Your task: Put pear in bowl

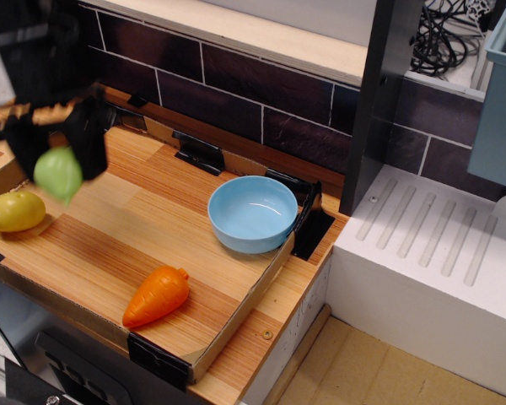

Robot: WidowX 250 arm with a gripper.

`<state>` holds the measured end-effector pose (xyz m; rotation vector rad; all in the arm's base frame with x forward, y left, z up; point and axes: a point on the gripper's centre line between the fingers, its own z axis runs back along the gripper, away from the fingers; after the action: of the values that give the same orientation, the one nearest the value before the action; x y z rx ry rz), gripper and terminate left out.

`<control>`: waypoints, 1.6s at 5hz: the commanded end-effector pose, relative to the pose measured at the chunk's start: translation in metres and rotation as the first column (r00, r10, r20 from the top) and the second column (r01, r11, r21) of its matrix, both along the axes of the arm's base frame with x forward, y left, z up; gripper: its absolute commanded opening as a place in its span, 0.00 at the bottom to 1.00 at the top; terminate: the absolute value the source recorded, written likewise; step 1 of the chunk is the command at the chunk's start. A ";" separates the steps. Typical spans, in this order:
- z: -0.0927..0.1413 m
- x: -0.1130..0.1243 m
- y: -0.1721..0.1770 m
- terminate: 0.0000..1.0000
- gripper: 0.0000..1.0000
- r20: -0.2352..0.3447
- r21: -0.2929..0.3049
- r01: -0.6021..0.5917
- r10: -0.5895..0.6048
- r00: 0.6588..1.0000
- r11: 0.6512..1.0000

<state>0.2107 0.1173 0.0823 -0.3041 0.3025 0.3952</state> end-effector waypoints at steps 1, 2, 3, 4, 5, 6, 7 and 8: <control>0.053 0.040 -0.033 0.00 0.00 0.156 -0.024 -0.061 0.064 0.986 0.998; 0.055 0.060 -0.053 0.00 0.00 0.300 -0.018 -0.115 0.115 0.947 0.993; 0.051 0.063 -0.070 0.00 0.00 0.429 -0.006 -0.111 0.103 0.897 0.994; 0.037 0.063 -0.085 0.00 0.00 0.465 0.004 -0.100 0.086 0.881 0.995; 0.013 0.064 -0.096 0.00 0.00 0.434 0.035 -0.123 0.096 0.896 0.992; -0.011 0.071 -0.093 0.00 0.00 0.427 0.065 -0.192 0.147 0.892 0.979; -0.022 0.075 -0.095 0.00 0.00 0.455 0.099 -0.220 0.153 0.877 0.970; -0.023 0.071 -0.093 0.00 1.00 0.433 0.134 -0.190 0.116 0.894 0.973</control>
<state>0.2796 0.0187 0.0494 -0.2417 -0.1506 0.4926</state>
